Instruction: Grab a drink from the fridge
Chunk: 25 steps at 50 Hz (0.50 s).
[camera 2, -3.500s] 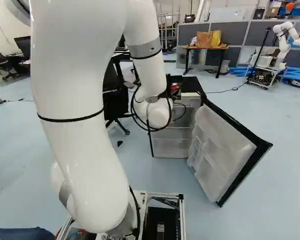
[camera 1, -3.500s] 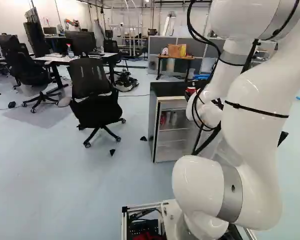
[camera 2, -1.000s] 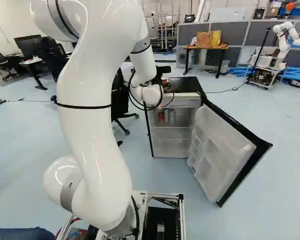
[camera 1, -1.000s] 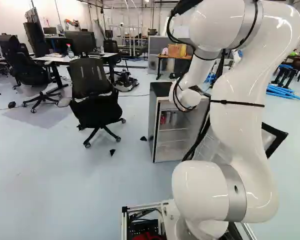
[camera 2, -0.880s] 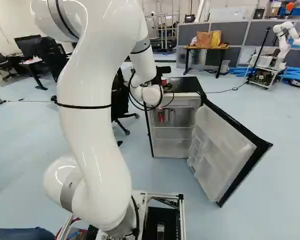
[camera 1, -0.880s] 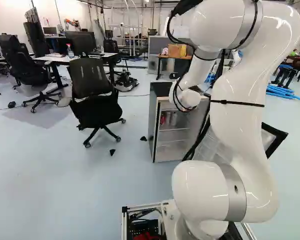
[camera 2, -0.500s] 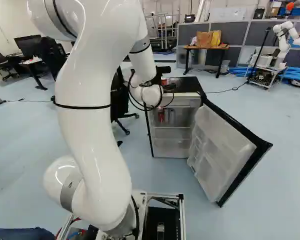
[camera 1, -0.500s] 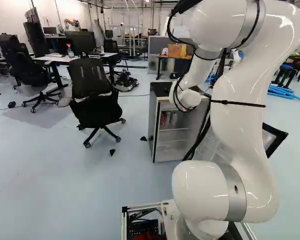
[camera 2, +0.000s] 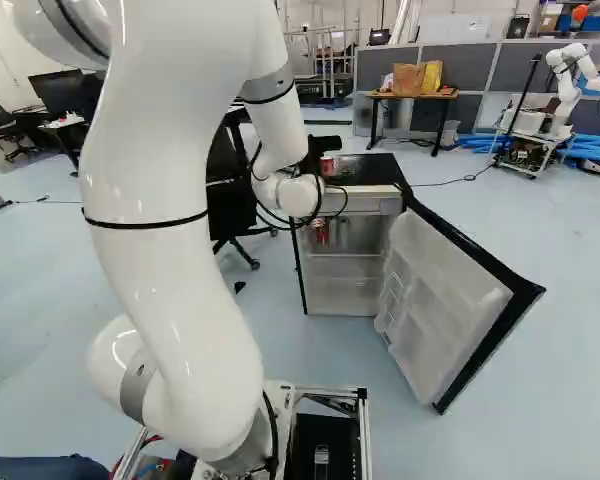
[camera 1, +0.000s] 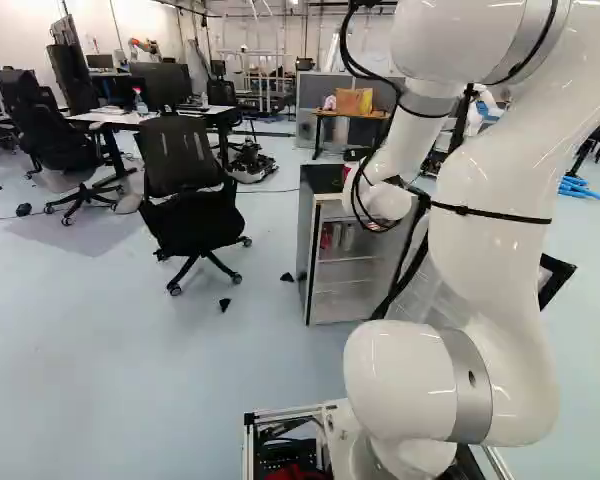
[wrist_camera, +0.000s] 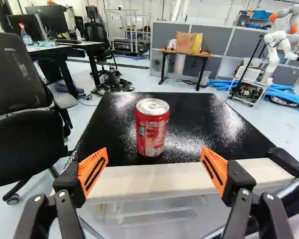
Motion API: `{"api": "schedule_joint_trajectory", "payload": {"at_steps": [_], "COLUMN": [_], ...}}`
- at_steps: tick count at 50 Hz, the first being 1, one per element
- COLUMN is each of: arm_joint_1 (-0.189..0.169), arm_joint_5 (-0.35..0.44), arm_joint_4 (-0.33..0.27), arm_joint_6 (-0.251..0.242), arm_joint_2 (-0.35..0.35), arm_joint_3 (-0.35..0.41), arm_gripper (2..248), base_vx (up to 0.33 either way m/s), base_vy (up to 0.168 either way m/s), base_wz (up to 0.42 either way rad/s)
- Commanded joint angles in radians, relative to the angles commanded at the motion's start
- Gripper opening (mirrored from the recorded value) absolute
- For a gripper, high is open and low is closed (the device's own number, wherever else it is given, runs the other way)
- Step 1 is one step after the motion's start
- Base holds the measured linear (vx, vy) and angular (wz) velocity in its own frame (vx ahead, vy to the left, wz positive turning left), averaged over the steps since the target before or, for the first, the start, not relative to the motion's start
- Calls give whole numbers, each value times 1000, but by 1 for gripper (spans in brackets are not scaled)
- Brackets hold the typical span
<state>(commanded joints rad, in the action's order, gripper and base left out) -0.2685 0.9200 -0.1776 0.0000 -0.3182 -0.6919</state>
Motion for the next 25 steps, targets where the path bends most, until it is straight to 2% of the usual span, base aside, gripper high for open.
{"api": "schedule_joint_trajectory", "payload": {"at_steps": [25], "arm_joint_1": [-67], "arm_joint_5": [-2], "arm_joint_4": [0], "arm_joint_6": [0], "arm_joint_2": [61], "arm_joint_3": [73], "arm_gripper": [247], "base_vx": [0], "base_vy": [0], "base_wz": [0]}}
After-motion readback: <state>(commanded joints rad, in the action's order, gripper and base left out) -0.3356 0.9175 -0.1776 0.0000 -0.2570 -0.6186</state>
